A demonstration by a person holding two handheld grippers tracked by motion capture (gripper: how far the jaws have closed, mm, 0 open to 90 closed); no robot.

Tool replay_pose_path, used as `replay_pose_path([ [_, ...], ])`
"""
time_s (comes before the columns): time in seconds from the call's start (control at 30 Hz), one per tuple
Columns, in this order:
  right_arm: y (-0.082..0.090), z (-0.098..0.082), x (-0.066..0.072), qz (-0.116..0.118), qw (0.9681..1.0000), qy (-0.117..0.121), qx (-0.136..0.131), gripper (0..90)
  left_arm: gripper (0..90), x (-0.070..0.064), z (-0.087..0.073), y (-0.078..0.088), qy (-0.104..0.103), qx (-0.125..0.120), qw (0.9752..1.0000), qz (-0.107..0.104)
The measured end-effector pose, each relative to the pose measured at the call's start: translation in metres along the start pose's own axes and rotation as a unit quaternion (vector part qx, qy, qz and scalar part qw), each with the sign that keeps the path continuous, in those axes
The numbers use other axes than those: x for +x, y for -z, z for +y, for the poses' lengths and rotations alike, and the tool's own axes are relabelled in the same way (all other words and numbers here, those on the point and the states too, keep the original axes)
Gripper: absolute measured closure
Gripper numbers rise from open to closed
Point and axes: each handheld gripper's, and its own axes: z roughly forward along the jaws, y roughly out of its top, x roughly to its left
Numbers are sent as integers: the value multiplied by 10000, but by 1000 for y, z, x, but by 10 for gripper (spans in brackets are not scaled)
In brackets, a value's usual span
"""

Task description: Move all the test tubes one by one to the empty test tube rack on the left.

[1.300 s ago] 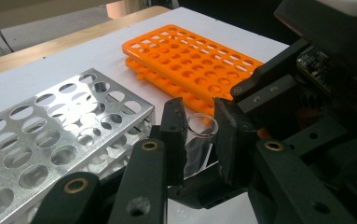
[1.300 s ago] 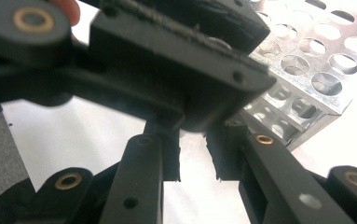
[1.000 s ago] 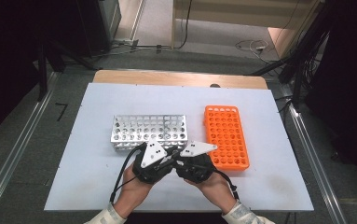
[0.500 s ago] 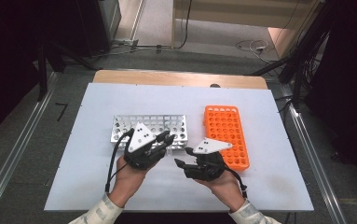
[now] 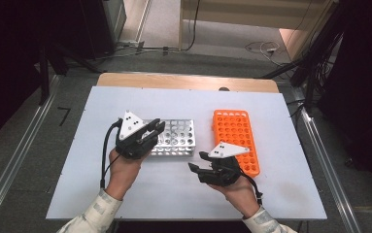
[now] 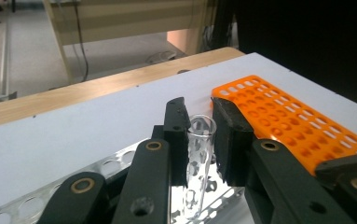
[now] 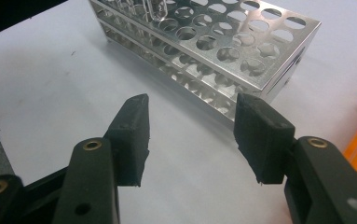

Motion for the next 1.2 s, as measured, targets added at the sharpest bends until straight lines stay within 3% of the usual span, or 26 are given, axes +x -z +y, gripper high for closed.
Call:
replay_pose_path([
  [0.47,-1,-2,-1,-4,10000,-1,32,441,759,15,-10,-1,-61,57,9994,341],
  [0.87,-2,-3,0,7,10000,12,70,441,754,15,-36,-16,-174,437,9977,491],
  [1.2,-2,-4,-1,9,10000,28,86,441,730,13,-39,-18,-214,540,9970,503],
])
